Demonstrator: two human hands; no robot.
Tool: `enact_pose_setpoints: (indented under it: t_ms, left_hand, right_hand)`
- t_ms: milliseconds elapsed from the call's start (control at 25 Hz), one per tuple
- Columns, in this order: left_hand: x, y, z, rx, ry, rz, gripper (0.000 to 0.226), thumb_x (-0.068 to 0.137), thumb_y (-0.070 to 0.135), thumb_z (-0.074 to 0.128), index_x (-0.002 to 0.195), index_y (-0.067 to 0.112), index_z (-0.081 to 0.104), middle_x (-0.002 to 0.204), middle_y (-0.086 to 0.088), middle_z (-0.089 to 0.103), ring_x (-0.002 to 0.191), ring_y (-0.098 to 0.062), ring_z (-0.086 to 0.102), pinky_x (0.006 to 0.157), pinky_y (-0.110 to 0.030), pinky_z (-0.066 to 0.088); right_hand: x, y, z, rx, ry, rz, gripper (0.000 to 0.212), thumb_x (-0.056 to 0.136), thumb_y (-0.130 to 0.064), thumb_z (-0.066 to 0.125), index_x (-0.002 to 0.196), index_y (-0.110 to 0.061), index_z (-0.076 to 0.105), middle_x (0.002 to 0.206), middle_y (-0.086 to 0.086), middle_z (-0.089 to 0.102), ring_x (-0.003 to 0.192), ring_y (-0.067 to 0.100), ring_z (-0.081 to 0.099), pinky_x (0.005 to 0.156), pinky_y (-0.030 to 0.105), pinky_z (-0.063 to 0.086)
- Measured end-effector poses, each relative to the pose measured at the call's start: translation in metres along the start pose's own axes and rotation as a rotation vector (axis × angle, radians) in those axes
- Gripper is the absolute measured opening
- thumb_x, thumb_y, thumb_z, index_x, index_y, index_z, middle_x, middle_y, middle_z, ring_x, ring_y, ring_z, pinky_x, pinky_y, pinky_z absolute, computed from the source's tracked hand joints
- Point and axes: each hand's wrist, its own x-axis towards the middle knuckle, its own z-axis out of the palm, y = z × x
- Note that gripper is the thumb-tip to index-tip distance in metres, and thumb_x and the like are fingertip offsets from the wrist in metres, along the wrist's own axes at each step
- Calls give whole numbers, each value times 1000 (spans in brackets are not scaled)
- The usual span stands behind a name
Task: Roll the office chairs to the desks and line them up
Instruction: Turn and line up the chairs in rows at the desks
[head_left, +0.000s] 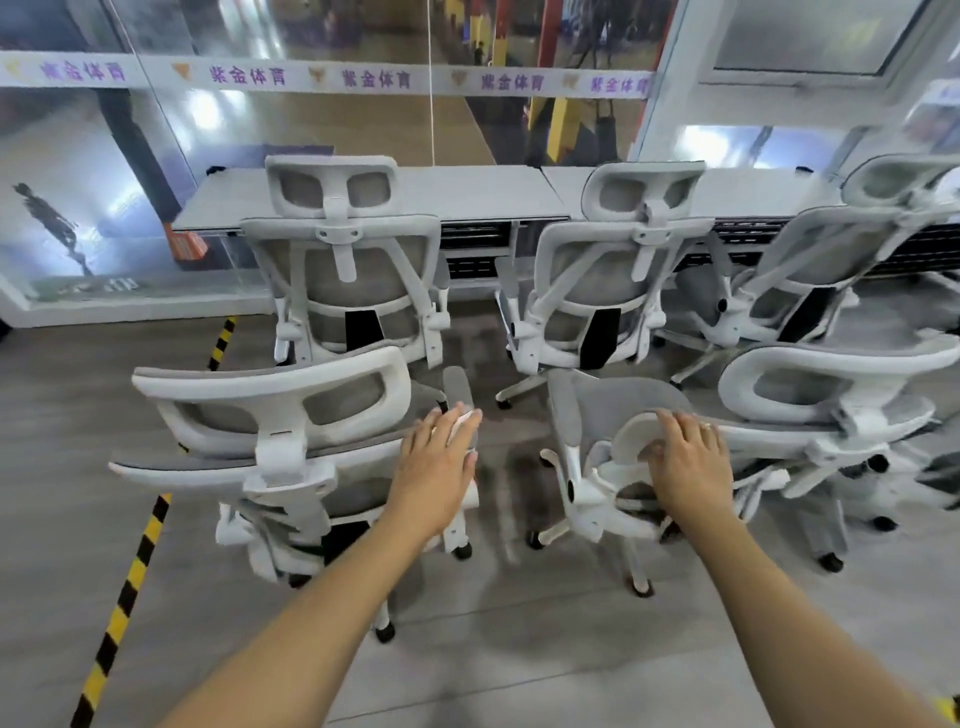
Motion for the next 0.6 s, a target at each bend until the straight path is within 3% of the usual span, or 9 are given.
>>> enact_pose_setpoints:
  t_ms: [80, 160, 240, 320, 480, 600]
  left_hand:
    - [16, 10, 20, 95, -85, -161, 55, 104, 29, 36, 156, 27, 19, 165, 0, 20, 152, -30, 16, 123, -52, 11]
    - [23, 17, 34, 171, -53, -258, 57, 103, 25, 39, 156, 23, 20, 163, -2, 25, 151, -32, 19, 123, -54, 7]
    - [25, 23, 41, 217, -9, -319, 57, 101, 24, 46, 154, 21, 28, 155, -4, 39, 145, -33, 31, 122, -57, 11]
    - [28, 31, 45, 253, -7, -367, 61, 97, 24, 54, 153, 23, 30, 149, -2, 43, 141, -32, 35, 121, -59, 11]
    - [27, 42, 43, 310, -34, -419, 72, 90, 21, 63, 153, 24, 30, 151, -1, 40, 145, -33, 32, 120, -64, 5]
    - [24, 44, 43, 300, -40, -444, 61, 96, 22, 53, 153, 26, 31, 155, -1, 39, 147, -32, 29, 119, -66, 3]
  right_hand:
    - [7, 32, 20, -38, -66, -76, 38, 97, -16, 46, 133, -9, 56, 141, 16, 54, 133, 38, 46, 116, 54, 29]
    - [5, 59, 40, -49, -61, -174, 33, 97, -16, 48, 128, -15, 59, 144, 15, 53, 136, 37, 45, 117, 51, 26]
    - [1, 76, 46, 7, -30, -193, 46, 88, -7, 64, 131, -16, 52, 134, 16, 59, 125, 39, 53, 110, 54, 37]
    - [5, 81, 37, 65, 26, -220, 51, 84, -1, 63, 132, -14, 51, 127, 14, 61, 115, 38, 56, 101, 53, 45]
    - [36, 84, 22, 10, 28, -265, 68, 83, 5, 58, 147, -13, 46, 141, 13, 53, 135, 34, 47, 121, 51, 25]
    - [50, 103, 29, 15, -79, -276, 80, 71, 11, 65, 143, -17, 46, 130, 9, 57, 128, 31, 51, 120, 51, 26]
